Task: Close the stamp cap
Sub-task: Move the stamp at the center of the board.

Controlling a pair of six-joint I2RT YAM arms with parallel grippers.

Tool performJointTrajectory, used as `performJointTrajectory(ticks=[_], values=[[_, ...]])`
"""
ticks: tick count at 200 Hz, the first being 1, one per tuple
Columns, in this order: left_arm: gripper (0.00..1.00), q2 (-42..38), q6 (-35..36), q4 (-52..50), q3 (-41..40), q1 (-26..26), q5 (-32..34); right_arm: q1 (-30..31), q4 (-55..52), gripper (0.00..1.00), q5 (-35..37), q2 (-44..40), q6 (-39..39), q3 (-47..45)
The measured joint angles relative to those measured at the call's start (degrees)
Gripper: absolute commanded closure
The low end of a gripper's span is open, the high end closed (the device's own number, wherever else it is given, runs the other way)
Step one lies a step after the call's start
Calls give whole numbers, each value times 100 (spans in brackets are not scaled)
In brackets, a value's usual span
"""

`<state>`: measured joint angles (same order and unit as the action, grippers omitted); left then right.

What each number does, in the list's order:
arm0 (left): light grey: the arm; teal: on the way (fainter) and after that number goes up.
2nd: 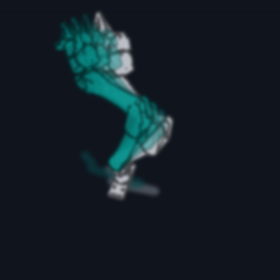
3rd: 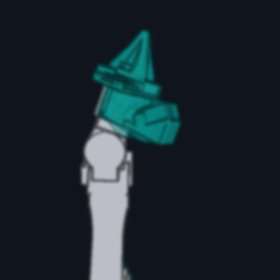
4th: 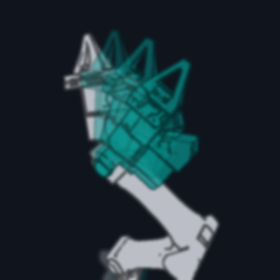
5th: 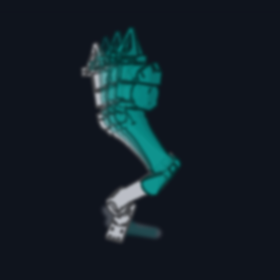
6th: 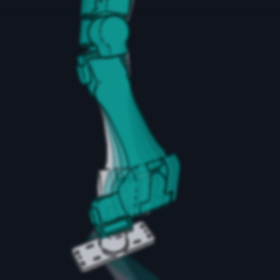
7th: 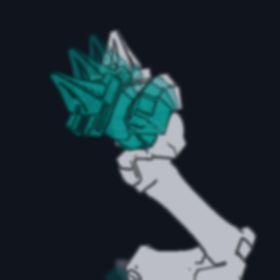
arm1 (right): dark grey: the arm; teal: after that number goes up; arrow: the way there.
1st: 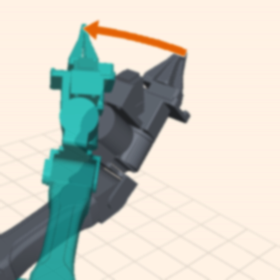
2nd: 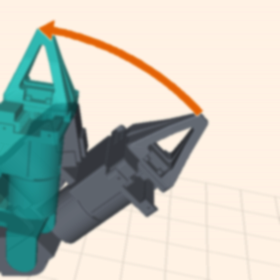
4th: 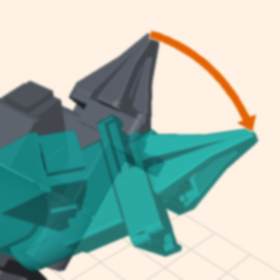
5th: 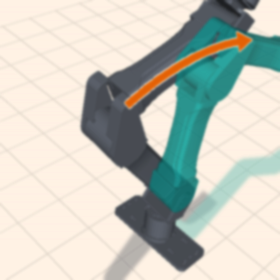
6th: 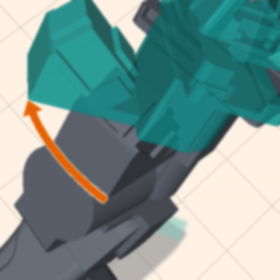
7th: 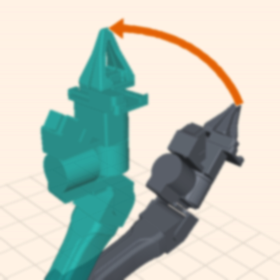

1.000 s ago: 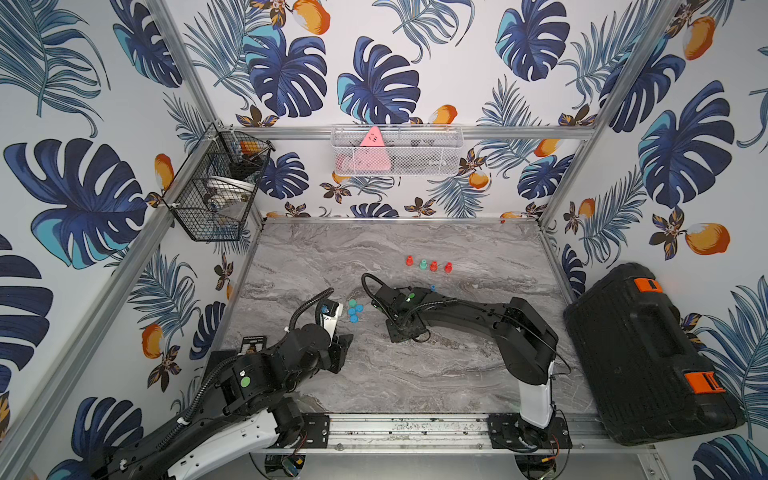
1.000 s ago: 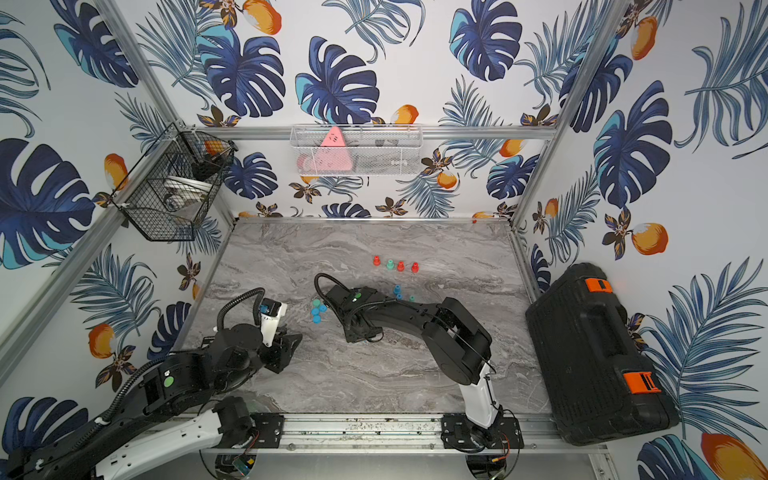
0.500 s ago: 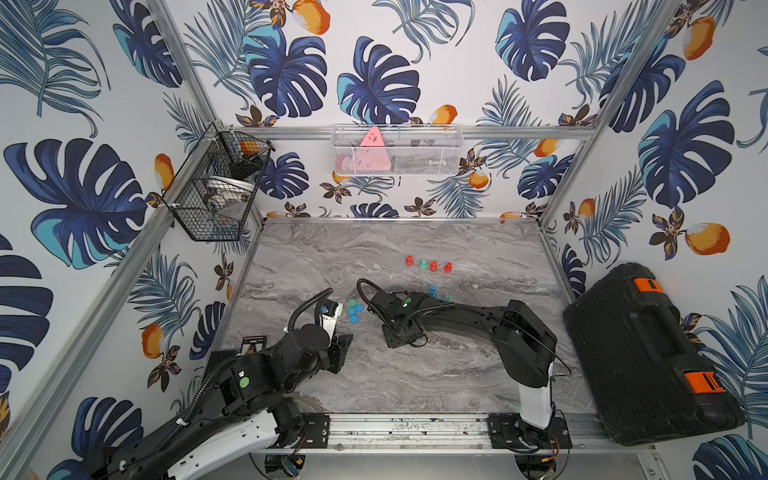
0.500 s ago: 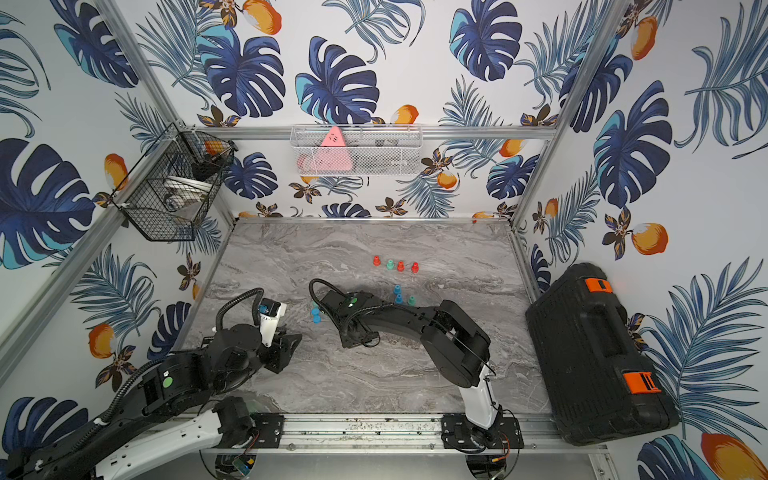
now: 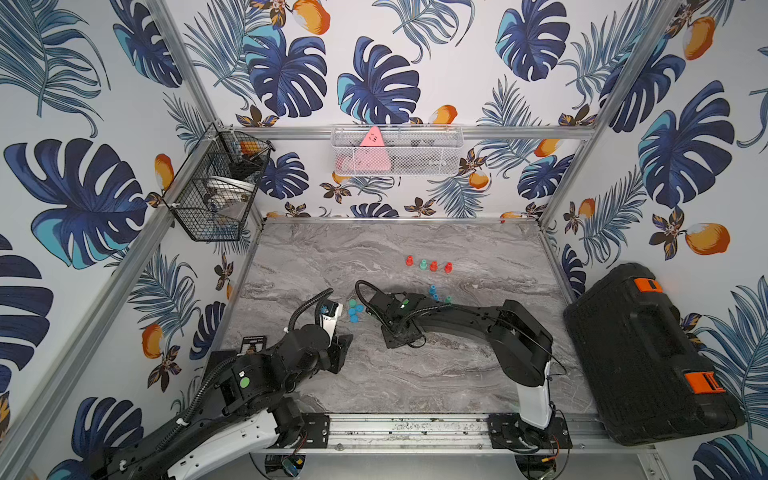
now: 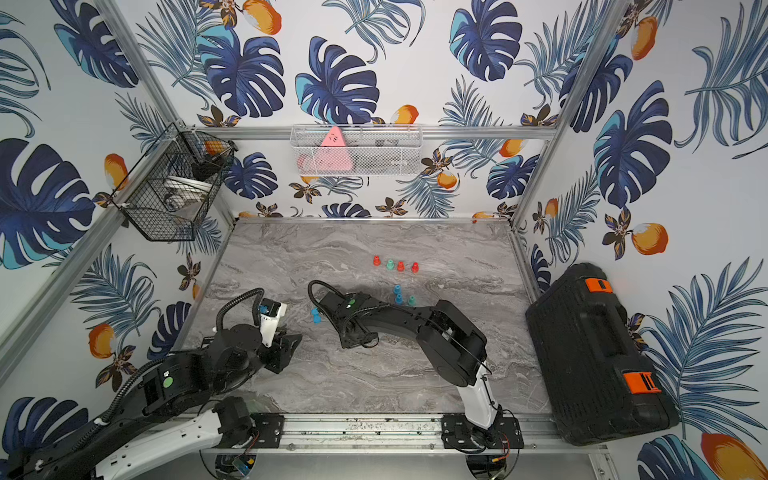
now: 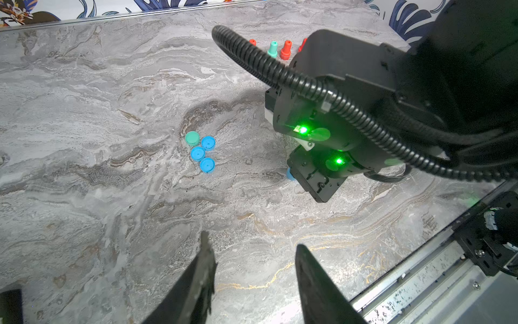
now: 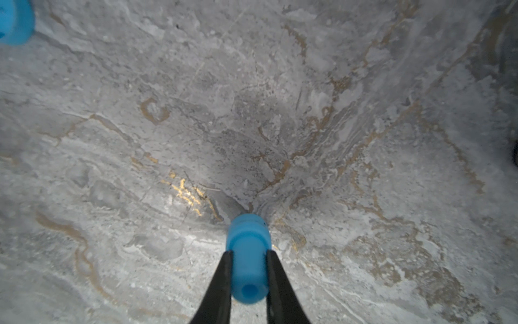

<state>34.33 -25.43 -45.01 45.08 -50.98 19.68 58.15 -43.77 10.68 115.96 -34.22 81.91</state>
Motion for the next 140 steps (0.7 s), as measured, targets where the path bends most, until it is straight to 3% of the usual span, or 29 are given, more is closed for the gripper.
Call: performJointTrajectory(ticks=[41, 75, 140], values=[[49, 7, 0, 0, -7, 0, -2, -205, -4, 81, -109, 227, 85, 297], [49, -44, 0, 0, -17, -2, -4, -710, 81, 81, -131, 570, 358, 831], [49, -70, 0, 7, -20, -2, -28, -1757, -107, 81, -190, 1648, 890, 2599]])
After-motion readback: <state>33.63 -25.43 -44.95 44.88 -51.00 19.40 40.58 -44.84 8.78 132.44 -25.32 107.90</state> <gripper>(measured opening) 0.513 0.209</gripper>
